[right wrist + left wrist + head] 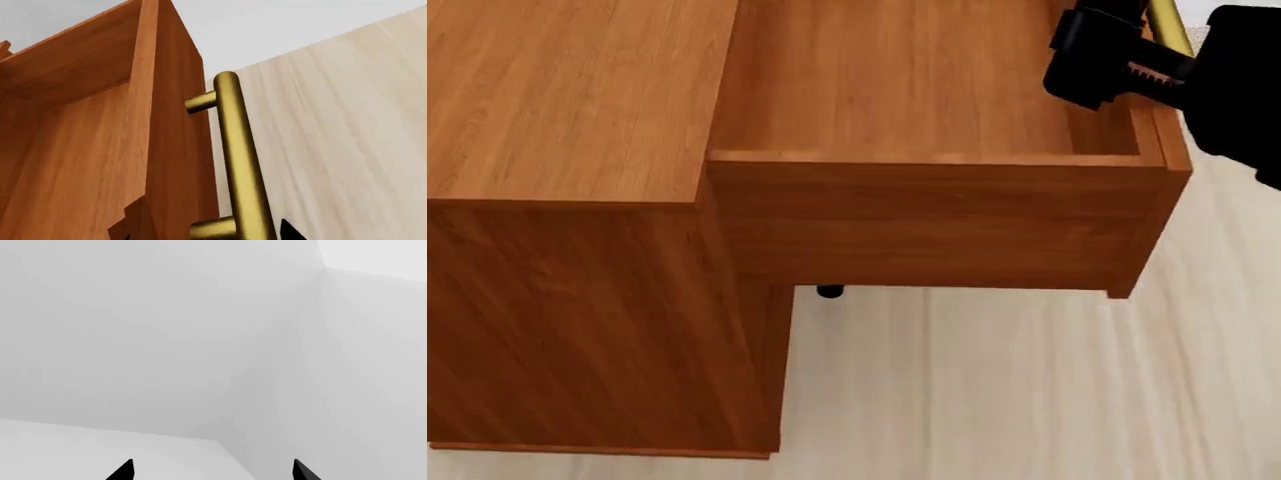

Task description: Close the bottom drawer of the cabinet and open the top drawer.

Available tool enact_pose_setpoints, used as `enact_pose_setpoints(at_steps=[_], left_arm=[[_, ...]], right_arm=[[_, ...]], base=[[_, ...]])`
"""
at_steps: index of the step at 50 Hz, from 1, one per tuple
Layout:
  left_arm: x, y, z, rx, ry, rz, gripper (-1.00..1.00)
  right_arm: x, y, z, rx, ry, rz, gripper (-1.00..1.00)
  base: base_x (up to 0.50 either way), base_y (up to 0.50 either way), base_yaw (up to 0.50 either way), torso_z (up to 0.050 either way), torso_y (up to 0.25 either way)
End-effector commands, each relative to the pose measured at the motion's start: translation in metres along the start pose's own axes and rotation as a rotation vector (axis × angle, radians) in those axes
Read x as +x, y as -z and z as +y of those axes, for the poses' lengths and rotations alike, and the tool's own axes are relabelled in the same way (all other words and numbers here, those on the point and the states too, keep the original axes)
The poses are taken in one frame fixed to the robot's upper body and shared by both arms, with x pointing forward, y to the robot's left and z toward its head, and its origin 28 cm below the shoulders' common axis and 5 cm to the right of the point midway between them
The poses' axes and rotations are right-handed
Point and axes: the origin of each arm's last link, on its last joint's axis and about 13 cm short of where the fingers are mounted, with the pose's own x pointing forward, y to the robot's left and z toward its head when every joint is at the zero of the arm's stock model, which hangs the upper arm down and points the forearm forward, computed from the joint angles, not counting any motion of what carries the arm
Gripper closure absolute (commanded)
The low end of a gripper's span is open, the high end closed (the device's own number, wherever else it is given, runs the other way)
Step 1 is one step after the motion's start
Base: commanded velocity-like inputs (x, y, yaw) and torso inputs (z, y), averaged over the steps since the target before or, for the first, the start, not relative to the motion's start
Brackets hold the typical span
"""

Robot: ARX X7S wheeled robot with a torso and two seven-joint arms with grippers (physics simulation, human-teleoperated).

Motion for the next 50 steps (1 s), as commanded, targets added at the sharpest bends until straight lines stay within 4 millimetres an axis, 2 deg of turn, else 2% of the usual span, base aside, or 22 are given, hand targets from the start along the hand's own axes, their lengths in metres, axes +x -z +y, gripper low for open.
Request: enact_pose_setpoints(at_steps=[1, 32, 43, 50], left_arm=[[0.000, 0.000, 0.000, 0.002, 0.000, -0.005, -1.00], [0.000, -0.001, 0.000, 0.000, -0.002, -0.006, -1.00], [0.000, 0.000, 0.001, -0.005, -0.003, -0.006, -1.00], [0.000, -0.001, 0.000, 0.000, -0.001, -0.006, -1.00]], right_arm=[[-0.041, 0.002, -0.021, -0.187, 0.571, -0.154, -1.00], [-0.058, -0.010, -0.065, -0.174, 0.846, -0.170, -1.00], [-0.064, -0.014, -0.088, -0.150, 0.973, -0.173, -1.00], [-0.069, -0.017, -0.082, -0.130, 0.929, -0.202, -1.00]], base=[[0.00, 0.00, -0.01, 0.000, 0.018], [0.00, 0.00, -0.01, 0.000, 0.023], [0.00, 0.01, -0.02, 0.000, 0.030], [0.00, 0.01, -0.02, 0.000, 0.032]])
